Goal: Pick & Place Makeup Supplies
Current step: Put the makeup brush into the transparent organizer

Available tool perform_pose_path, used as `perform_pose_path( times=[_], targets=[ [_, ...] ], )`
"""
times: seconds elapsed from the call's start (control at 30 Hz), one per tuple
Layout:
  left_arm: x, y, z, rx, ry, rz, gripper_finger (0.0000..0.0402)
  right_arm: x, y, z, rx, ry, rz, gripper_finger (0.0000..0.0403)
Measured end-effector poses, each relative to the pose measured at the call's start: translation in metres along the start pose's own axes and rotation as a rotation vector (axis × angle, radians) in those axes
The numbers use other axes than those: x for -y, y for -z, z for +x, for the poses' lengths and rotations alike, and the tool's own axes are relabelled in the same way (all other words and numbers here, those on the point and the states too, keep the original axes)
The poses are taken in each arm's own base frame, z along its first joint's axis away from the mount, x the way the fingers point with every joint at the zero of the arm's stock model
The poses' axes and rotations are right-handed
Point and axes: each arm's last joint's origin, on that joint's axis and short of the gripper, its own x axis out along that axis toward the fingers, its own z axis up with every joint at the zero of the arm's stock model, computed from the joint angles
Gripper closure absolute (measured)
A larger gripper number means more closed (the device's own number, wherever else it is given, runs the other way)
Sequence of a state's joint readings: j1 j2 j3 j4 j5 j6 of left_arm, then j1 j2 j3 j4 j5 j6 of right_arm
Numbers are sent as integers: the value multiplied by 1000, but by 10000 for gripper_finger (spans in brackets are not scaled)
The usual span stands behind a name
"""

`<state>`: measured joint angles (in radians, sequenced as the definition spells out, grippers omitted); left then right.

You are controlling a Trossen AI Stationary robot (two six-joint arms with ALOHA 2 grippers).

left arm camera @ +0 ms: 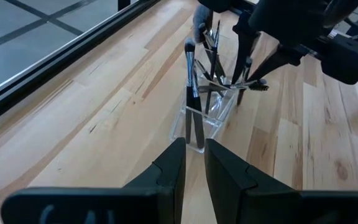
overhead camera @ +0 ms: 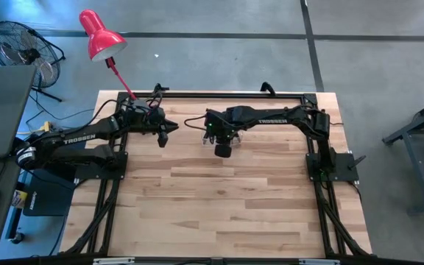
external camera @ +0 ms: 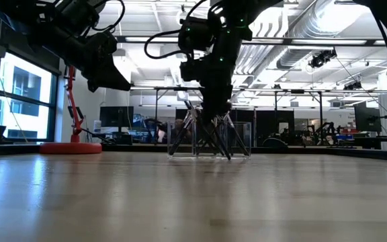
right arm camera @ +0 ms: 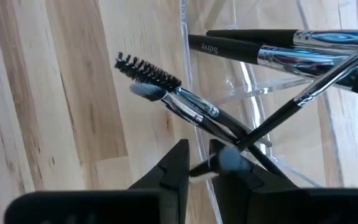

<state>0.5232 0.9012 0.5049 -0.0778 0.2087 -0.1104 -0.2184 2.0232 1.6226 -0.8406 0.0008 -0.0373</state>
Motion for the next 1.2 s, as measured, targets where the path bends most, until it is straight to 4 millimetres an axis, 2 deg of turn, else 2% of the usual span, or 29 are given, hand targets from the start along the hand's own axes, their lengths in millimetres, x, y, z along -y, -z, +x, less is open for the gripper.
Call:
perform_pose_path(
  times=[0.3, 0.4, 0.63, 0.9, 0.97, 1.2],
  targets=[
    [0, 0, 0, -1, 12, -6, 344, 0, 1, -1, -6, -10, 12, 383],
    [1, 0, 0, -3, 20, -6, 344, 0, 1, -1, -6, -10, 15, 383],
    [1, 0, 0, -6, 19, -19, 344, 0, 1, -1, -7, -10, 48, 353],
    [0, 1, 0, -12, 19, -28, 344, -1, 1, -1, -8, -38, 49, 387],
    [0, 1, 0, -14, 18, -28, 344, -1, 1, -1, -10, -38, 49, 383],
    [0, 3, 0, -35, 15, -33, 344, -1, 1, -1, -15, -40, 63, 334]
  ],
)
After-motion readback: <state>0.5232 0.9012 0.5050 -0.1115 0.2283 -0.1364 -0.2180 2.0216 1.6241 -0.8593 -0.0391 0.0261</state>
